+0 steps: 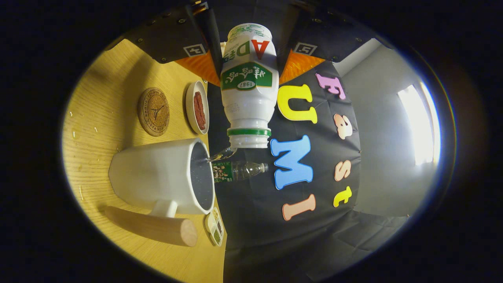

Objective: Take the bottle from table, then pour the juice into the cup, finally place the bottle on the coaster

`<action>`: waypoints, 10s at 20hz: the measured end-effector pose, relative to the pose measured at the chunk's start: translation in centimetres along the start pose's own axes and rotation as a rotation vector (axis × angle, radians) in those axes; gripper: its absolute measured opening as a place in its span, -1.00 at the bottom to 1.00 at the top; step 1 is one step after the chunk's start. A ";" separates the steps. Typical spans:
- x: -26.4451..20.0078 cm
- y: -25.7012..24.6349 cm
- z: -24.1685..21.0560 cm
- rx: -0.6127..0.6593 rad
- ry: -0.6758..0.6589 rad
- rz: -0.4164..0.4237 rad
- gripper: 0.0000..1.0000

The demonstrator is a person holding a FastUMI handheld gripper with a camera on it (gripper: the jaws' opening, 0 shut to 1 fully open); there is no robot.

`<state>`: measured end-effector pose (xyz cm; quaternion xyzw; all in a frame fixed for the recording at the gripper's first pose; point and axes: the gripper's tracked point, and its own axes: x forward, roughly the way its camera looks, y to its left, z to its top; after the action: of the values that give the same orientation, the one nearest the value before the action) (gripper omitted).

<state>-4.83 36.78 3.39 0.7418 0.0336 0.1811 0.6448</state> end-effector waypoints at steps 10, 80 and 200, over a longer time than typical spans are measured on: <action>0.1 0.1 0.2 0.008 -0.003 0.002 0.31; 0.1 0.9 2.6 0.250 -0.074 0.051 0.31; 4.0 -0.8 1.4 -1.706 -0.017 -0.275 0.33</action>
<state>-0.56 36.67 3.39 -0.0053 -0.0293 0.0590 0.9978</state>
